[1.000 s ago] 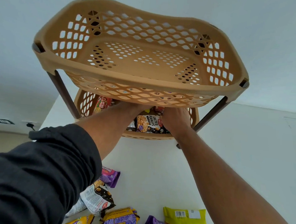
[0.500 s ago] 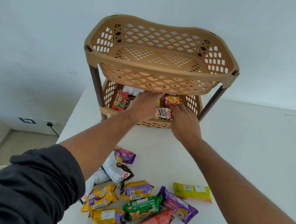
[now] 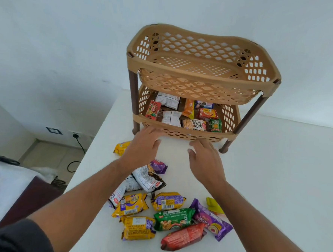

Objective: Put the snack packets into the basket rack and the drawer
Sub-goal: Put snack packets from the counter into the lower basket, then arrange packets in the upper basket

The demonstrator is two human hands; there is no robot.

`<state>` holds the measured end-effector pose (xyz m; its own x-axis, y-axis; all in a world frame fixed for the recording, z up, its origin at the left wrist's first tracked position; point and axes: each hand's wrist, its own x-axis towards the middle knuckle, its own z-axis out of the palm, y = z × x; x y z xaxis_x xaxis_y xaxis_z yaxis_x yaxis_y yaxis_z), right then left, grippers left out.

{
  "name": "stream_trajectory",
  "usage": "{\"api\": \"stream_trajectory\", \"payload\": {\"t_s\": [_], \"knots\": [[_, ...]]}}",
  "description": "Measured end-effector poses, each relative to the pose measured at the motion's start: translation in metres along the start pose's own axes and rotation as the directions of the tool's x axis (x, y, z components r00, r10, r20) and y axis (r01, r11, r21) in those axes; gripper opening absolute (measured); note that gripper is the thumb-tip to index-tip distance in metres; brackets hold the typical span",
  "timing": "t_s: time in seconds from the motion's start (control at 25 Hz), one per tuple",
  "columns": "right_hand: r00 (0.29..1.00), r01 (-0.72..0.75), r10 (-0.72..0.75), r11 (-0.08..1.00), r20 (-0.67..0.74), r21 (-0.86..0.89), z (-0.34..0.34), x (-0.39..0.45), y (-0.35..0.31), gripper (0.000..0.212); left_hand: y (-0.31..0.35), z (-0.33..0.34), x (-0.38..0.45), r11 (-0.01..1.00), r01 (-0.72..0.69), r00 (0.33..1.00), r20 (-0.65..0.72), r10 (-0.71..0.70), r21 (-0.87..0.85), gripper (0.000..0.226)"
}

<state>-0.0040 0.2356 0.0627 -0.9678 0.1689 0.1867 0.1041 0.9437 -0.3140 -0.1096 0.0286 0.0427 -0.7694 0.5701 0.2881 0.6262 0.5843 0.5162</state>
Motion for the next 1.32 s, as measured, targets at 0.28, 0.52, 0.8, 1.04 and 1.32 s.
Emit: {"api": "stream_trajectory", "payload": {"t_s": [0.28, 0.52, 0.8, 1.04, 1.32], "knots": [[0.942, -0.1, 0.006, 0.959, 0.335, 0.266, 0.024, -0.028, -0.053, 0.032, -0.035, -0.007, -0.106, 0.935, 0.352, 0.936, 0.002, -0.352, 0.043, 0.039], [0.848, -0.15, 0.025, 0.969, 0.529, 0.194, 0.043, -0.026, -0.09, 0.064, -0.04, -0.002, -0.135, 0.869, 0.456, 0.864, 0.14, -0.484, 0.19, 0.075], [0.844, -0.127, 0.085, 0.991, 0.53, 0.044, 0.068, -0.026, -0.101, 0.067, -0.035, 0.005, -0.135, 0.88, 0.366, 0.88, 0.195, -0.434, 0.304, 0.075], [0.862, -0.217, 0.119, 0.965, 0.492, 0.148, 0.063, -0.027, -0.092, 0.038, -0.031, 0.004, -0.13, 0.89, 0.342, 0.878, 0.235, -0.417, 0.303, 0.068], [0.898, -0.256, 0.108, 0.916, 0.426, 0.308, 0.017, -0.016, -0.08, 0.041, -0.017, 0.001, -0.118, 0.912, 0.318, 0.904, 0.206, -0.374, 0.259, 0.063]]}}
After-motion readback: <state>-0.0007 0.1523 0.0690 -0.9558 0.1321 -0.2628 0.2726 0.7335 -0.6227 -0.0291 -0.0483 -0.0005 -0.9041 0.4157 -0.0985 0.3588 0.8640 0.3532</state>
